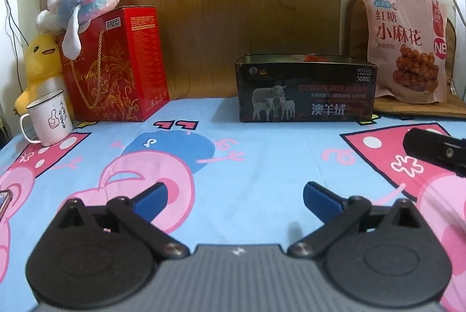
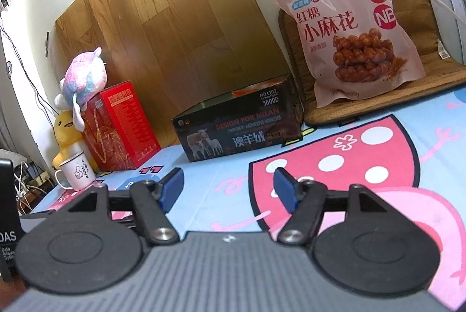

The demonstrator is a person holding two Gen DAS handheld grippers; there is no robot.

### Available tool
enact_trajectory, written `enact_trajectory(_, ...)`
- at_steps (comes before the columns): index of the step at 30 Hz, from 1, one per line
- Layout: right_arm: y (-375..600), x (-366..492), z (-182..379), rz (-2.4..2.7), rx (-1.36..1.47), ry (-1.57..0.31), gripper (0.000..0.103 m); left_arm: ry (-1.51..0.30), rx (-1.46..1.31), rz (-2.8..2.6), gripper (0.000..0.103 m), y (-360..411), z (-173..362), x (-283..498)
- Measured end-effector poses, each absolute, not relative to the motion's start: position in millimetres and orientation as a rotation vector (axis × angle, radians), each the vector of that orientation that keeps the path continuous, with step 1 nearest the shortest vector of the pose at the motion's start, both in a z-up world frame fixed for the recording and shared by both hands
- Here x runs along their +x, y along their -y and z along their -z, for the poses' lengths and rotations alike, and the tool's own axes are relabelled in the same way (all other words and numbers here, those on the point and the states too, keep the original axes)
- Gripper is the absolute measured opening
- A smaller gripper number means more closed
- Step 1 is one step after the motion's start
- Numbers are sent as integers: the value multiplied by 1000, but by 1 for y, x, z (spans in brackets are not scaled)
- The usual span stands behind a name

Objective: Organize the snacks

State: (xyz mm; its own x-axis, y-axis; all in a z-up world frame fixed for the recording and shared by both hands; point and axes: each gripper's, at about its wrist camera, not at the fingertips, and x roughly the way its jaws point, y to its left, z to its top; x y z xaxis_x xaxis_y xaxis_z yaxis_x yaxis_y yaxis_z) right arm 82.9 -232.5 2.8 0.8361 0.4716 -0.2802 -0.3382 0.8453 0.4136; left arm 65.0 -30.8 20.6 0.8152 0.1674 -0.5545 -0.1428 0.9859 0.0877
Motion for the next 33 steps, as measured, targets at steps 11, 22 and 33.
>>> enact_trajectory(11,233,82,-3,-432,362,-385,78,-598,46,-153,103,31,-20,64)
enact_trajectory(22,233,83,-3,-434,363,-385,79,-642,25,-152,103,28,-18,68)
enact_trajectory(33,233,83,-3,-434,363,-385,80,-631,22,-173,103,26,-19,67)
